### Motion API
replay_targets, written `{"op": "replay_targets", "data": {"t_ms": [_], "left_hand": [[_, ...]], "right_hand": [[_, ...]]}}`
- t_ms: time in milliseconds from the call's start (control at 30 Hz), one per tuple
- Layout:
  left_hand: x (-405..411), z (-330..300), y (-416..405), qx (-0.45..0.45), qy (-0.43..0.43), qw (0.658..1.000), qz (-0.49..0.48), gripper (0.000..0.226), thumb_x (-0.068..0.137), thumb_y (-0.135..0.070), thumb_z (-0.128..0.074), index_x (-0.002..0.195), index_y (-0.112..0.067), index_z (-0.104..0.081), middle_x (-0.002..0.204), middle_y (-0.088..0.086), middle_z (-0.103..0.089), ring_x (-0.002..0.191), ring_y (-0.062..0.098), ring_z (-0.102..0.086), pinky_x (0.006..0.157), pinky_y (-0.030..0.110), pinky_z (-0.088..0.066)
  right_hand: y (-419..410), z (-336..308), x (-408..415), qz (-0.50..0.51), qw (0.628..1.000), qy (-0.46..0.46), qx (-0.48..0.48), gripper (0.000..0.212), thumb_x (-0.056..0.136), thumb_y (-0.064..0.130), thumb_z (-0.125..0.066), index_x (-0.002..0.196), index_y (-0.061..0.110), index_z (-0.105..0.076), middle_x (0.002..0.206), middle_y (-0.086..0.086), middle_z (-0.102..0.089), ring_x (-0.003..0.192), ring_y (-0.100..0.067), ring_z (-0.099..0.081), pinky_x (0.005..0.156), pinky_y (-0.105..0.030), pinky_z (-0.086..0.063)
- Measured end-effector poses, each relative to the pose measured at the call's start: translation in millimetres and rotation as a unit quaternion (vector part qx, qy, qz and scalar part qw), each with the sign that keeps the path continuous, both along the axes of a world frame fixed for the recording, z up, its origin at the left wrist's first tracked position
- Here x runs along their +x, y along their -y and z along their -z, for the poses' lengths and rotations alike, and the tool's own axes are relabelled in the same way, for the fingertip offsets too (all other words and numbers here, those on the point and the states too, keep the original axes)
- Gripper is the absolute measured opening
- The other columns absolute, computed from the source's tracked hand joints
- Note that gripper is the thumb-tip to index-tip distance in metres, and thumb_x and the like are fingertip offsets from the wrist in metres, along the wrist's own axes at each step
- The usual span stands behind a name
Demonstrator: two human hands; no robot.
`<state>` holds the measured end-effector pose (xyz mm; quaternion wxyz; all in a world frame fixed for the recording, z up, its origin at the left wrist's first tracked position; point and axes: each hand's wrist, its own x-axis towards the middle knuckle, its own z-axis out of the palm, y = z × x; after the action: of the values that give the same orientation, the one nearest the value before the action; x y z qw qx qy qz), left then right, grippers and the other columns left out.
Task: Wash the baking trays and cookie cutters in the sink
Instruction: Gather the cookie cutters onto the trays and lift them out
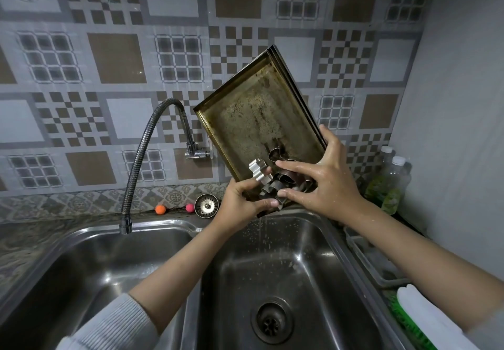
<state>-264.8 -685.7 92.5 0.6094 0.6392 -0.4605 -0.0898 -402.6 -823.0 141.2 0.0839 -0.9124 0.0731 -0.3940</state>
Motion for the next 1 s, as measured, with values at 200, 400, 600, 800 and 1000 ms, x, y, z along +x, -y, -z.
{"op": "replay_targets", "data": {"t_ms": [200, 400, 600, 800, 1000], "left_hand": [[-6.3, -5.1, -6.3, 0.048, -0.032, 0.998, -0.003, 0.063, 0.052, -0.045, -0.089, 0.111, -0.035, -0.069, 0.119, 0.011, -0.065, 0.114, 0.017, -0.061, 0.102, 0.035, -0.048], [-12.7, -12.4, -16.7, 0.098, -0.036, 0.995, -0.002, 0.051, 0.063, -0.01, -0.086, 0.11, -0.007, -0.067, 0.1, -0.011, -0.069, 0.085, -0.002, -0.067, 0.08, 0.02, -0.055], [-34.9, -4.3, -38.3, 0.154, -0.041, 0.987, 0.015, 0.062, 0.071, -0.009, -0.081, 0.128, -0.009, -0.055, 0.108, -0.009, -0.057, 0.083, -0.012, -0.055, 0.067, 0.0, -0.044], [-56.1, 27.8, -72.3, 0.223, -0.082, 0.971, -0.006, 0.056, 0.073, -0.016, -0.081, 0.124, -0.008, -0.06, 0.108, -0.015, -0.061, 0.086, -0.021, -0.056, 0.083, 0.004, -0.044], [-67.9, 69.7, -124.5, 0.285, -0.159, 0.944, -0.053, 0.06, 0.068, -0.039, -0.082, 0.123, -0.021, -0.063, 0.111, -0.006, -0.07, 0.103, 0.003, -0.064, 0.099, 0.026, -0.048]], "right_hand": [[-2.4, 4.3, -5.4, -0.008, 0.999, 0.0, 0.042, 0.051, 0.064, 0.06, -0.071, 0.112, 0.044, -0.065, 0.153, -0.014, -0.008, 0.142, -0.031, -0.008, 0.11, -0.039, -0.018], [-9.5, 14.5, -14.5, -0.011, 0.99, 0.011, 0.143, 0.052, 0.057, 0.067, -0.068, 0.107, 0.052, -0.061, 0.15, -0.009, -0.015, 0.143, -0.028, -0.009, 0.109, -0.033, -0.018], [-27.0, 39.2, -33.5, -0.022, 0.969, -0.034, 0.244, 0.049, 0.053, 0.071, -0.065, 0.101, 0.065, -0.054, 0.145, -0.008, -0.019, 0.143, -0.025, -0.007, 0.112, -0.044, -0.02], [-42.5, 87.3, -41.2, -0.023, 0.947, -0.064, 0.314, 0.047, 0.048, 0.085, -0.059, 0.092, 0.07, -0.055, 0.138, -0.008, -0.037, 0.138, -0.023, -0.021, 0.111, -0.037, -0.03], [-75.0, 142.4, -27.7, -0.051, 0.91, -0.143, 0.386, 0.053, 0.042, 0.084, -0.066, 0.091, 0.063, -0.062, 0.124, 0.002, -0.049, 0.128, -0.016, -0.035, 0.11, -0.036, -0.035]]}}
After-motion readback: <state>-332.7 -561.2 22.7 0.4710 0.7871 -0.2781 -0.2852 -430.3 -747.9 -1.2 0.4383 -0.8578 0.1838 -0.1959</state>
